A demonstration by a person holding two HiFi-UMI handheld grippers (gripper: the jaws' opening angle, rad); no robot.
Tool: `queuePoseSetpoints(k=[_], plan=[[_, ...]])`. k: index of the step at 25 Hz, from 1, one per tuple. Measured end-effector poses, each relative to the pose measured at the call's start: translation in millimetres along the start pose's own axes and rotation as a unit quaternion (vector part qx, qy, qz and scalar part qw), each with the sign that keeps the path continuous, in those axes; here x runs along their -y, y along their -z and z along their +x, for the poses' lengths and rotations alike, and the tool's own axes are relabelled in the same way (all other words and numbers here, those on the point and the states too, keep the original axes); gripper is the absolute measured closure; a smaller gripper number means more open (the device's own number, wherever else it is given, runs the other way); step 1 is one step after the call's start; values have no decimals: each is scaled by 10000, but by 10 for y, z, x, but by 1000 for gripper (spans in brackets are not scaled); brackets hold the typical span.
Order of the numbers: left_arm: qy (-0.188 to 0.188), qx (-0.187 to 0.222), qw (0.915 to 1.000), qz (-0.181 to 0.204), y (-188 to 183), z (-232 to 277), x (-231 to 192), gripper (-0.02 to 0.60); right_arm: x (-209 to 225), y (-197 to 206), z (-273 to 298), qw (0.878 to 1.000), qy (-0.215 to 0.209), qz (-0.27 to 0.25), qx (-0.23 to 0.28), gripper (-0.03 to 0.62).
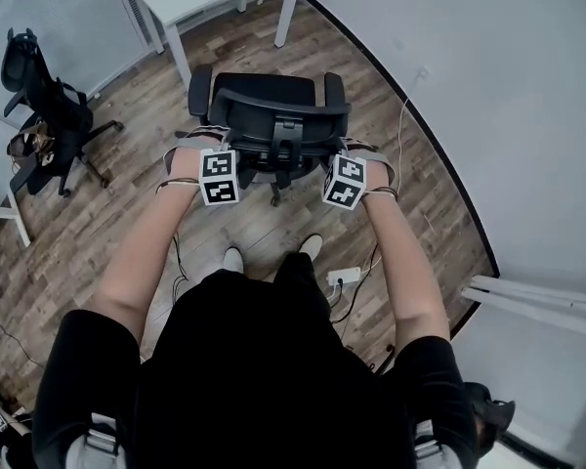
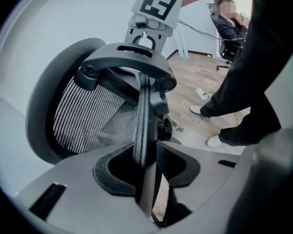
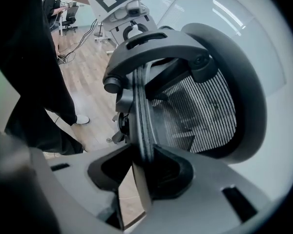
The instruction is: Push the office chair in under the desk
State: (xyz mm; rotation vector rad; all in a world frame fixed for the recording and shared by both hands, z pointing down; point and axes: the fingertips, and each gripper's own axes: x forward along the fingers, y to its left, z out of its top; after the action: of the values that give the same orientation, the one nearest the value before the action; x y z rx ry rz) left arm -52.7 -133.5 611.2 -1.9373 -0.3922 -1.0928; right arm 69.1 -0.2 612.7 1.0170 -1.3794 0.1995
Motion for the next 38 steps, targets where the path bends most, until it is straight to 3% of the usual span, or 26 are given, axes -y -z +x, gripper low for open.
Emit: queuePoseSetpoints(k=[4,9,18,38], plan=[[-131,-42,9998,-140,-65,143,-48,457,103,112,127,9998,-66,-166,93,474],[-125,-327,9980,-535,-540,466,-552,457,763,667,257,9979,-123,-534,341,474],[-271,-670,9915,-1081,-948,806,-901,457,1333,1147,486,9917,-122,-1085,673,473],[-325,-960,9779,-1827,-1263,1365,-1702,456,2436,1570,944,9811,30,-1634,1033,462]])
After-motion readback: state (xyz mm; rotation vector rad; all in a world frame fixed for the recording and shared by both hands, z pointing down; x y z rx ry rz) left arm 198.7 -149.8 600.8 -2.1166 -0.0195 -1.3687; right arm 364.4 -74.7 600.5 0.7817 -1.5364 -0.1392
